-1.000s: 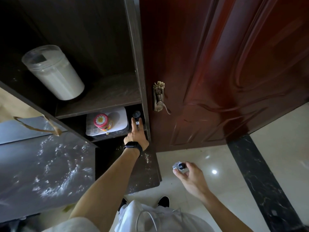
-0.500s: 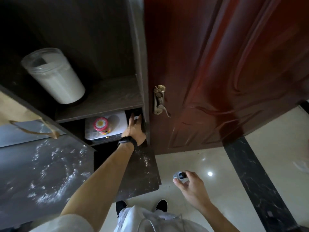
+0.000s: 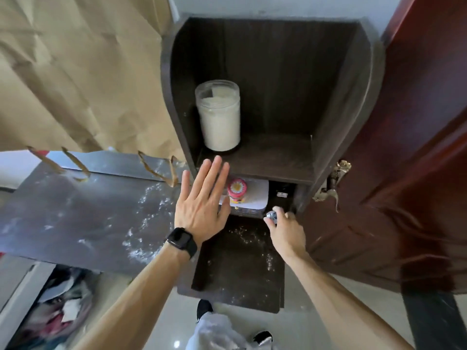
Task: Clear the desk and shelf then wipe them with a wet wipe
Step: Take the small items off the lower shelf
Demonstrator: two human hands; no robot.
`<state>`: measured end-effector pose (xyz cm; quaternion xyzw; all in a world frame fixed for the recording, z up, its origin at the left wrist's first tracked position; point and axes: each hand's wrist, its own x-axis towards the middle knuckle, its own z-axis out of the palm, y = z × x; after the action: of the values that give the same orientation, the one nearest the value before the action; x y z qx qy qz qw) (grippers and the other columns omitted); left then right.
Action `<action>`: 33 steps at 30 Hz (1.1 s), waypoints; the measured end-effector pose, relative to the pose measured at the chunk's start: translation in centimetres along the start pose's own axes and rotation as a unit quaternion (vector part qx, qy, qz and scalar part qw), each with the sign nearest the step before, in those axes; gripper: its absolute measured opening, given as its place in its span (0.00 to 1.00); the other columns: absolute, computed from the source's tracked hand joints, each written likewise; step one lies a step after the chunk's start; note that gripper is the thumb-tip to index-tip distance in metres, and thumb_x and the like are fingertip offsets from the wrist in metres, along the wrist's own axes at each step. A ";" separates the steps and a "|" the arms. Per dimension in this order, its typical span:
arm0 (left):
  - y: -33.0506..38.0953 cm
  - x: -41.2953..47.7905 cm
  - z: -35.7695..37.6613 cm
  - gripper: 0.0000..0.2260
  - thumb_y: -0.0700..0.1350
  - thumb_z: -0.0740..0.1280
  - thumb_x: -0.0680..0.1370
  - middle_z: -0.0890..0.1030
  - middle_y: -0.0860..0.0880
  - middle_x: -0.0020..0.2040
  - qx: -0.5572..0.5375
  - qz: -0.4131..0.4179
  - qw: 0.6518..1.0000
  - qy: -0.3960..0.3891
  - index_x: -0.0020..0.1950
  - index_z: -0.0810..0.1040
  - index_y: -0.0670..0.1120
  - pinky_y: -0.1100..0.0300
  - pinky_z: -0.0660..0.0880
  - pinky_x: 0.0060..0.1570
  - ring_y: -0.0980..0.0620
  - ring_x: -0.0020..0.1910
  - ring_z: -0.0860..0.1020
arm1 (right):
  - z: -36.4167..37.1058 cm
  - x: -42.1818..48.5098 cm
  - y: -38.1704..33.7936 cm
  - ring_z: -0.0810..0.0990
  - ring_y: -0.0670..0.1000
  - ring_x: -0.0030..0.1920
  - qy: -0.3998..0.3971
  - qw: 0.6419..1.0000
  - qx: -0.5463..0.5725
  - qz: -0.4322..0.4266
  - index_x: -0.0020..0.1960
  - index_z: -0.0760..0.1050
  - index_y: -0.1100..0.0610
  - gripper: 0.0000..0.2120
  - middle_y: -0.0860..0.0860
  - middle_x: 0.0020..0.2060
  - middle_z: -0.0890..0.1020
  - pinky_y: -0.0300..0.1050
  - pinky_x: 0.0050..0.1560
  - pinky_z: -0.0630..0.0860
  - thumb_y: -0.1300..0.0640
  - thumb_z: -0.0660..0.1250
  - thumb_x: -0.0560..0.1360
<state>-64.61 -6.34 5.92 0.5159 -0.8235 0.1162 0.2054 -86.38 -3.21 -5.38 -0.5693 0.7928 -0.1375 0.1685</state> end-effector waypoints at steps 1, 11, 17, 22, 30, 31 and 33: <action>-0.6 0.6 -0.1 0.32 0.53 0.61 0.78 0.55 0.48 0.80 0.017 -0.003 1.000 -0.013 0.80 0.56 0.47 0.40 0.52 0.76 0.49 0.79 0.53 | 0.0 0.8 -0.5 0.82 0.63 0.49 0.001 1.000 -0.023 0.008 0.64 0.70 0.51 0.17 0.57 0.53 0.78 0.51 0.44 0.76 0.43 0.60 0.81; -2.3 1.4 2.4 0.36 0.54 0.62 0.76 0.52 0.48 0.81 -0.011 -0.025 0.999 -0.033 0.81 0.51 0.48 0.39 0.49 0.76 0.49 0.80 0.50 | 0.7 1.5 -1.9 0.80 0.59 0.57 0.003 0.995 -0.027 0.095 0.77 0.57 0.55 0.33 0.55 0.66 0.72 0.51 0.48 0.78 0.41 0.63 0.79; -2.3 1.6 3.2 0.36 0.52 0.61 0.74 0.52 0.49 0.80 -0.031 -0.026 0.999 -0.010 0.80 0.53 0.46 0.36 0.52 0.75 0.50 0.80 0.48 | 2.4 -3.4 -0.5 0.81 0.58 0.52 0.068 0.995 -0.074 0.000 0.76 0.62 0.51 0.32 0.55 0.70 0.66 0.52 0.41 0.82 0.52 0.68 0.74; -2.6 1.8 3.7 0.36 0.52 0.62 0.74 0.56 0.47 0.80 -0.037 -0.016 0.999 0.006 0.80 0.54 0.46 0.36 0.51 0.75 0.49 0.80 0.49 | 3.4 -3.0 -0.8 0.78 0.59 0.56 0.050 0.993 -0.104 0.009 0.79 0.57 0.49 0.35 0.56 0.76 0.62 0.52 0.46 0.82 0.49 0.65 0.75; -2.7 1.6 3.8 0.37 0.52 0.63 0.74 0.56 0.48 0.80 -0.045 -0.010 0.999 0.000 0.80 0.53 0.47 0.36 0.50 0.75 0.48 0.79 0.52 | 2.9 -0.1 -2.0 0.73 0.60 0.65 -0.009 0.993 -0.095 0.072 0.80 0.47 0.48 0.33 0.53 0.79 0.51 0.54 0.50 0.80 0.46 0.57 0.80; -2.7 1.6 3.8 0.37 0.52 0.63 0.74 0.55 0.48 0.80 -0.046 -0.011 0.999 0.001 0.80 0.52 0.47 0.36 0.50 0.75 0.49 0.79 0.51 | 2.8 0.3 -2.1 0.73 0.60 0.65 -0.009 0.993 -0.095 0.075 0.80 0.47 0.48 0.33 0.53 0.79 0.51 0.54 0.50 0.79 0.46 0.58 0.79; -2.7 1.7 3.7 0.37 0.52 0.63 0.75 0.53 0.50 0.80 -0.047 -0.013 0.999 0.002 0.80 0.51 0.48 0.37 0.49 0.75 0.49 0.79 0.50 | 2.6 0.8 -2.1 0.74 0.60 0.64 -0.013 0.992 -0.095 0.078 0.80 0.47 0.48 0.33 0.53 0.79 0.52 0.54 0.49 0.79 0.46 0.58 0.79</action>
<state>-63.68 -10.35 3.33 0.5166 -0.8205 0.0761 0.2325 -83.73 -4.71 -6.98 -0.5210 0.8420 -0.0410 0.1340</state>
